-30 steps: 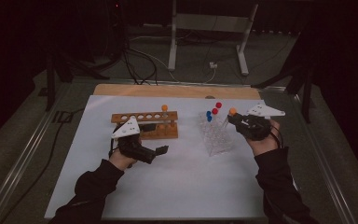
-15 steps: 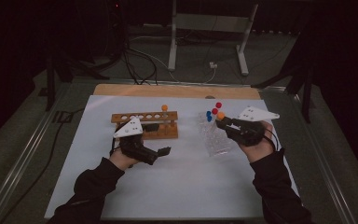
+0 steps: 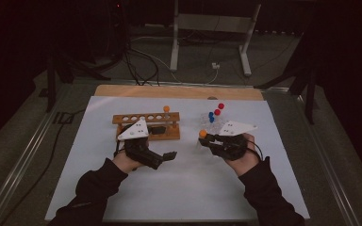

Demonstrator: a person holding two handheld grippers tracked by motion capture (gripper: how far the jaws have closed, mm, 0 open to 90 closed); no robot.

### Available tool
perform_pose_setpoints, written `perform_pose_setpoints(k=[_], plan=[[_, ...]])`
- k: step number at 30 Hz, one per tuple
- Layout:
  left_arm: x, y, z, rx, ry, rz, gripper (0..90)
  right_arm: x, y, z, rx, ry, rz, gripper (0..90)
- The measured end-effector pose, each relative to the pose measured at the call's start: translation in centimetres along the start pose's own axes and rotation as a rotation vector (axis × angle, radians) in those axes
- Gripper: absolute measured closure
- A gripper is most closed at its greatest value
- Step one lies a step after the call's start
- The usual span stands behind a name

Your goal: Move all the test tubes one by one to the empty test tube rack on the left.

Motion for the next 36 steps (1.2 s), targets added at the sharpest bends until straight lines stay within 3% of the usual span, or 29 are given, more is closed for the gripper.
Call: perform_pose_setpoints(k=[7,13,19,24,36], plan=[[-0.5,0.3,-0.8,-0.019,-0.022,0.005,2.2,-0.9,-0.3,1.8,0.005,0.054,0.003,75.1],[-1.0,0.6,-1.7,-0.049,-0.044,-0.004,9.1,-1.7,-0.6,3.3,0.018,0.092,0.017,75.1],[-1.7,0.4,-2.2,-0.073,-0.054,0.013,24.5,-2.4,-0.8,4.4,0.038,0.109,0.032,75.1],[-2.2,0.2,-2.0,-0.095,-0.027,0.03,38.3,-2.6,-0.7,5.1,0.044,0.126,0.033,75.1],[-2.9,-0.4,-1.9,-0.12,-0.021,0.055,67.8,-2.6,-0.4,5.4,0.044,0.131,0.024,75.0]])
Point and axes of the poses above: each handheld gripper's, and its own axes: x roughly backward along the jaws, y roughly out of its top, z roughly to its left, the point moved 10 cm from there along -x, roughly forward along the jaws, and after that the axes turned 1 degree about x, right-handed, at the moved point
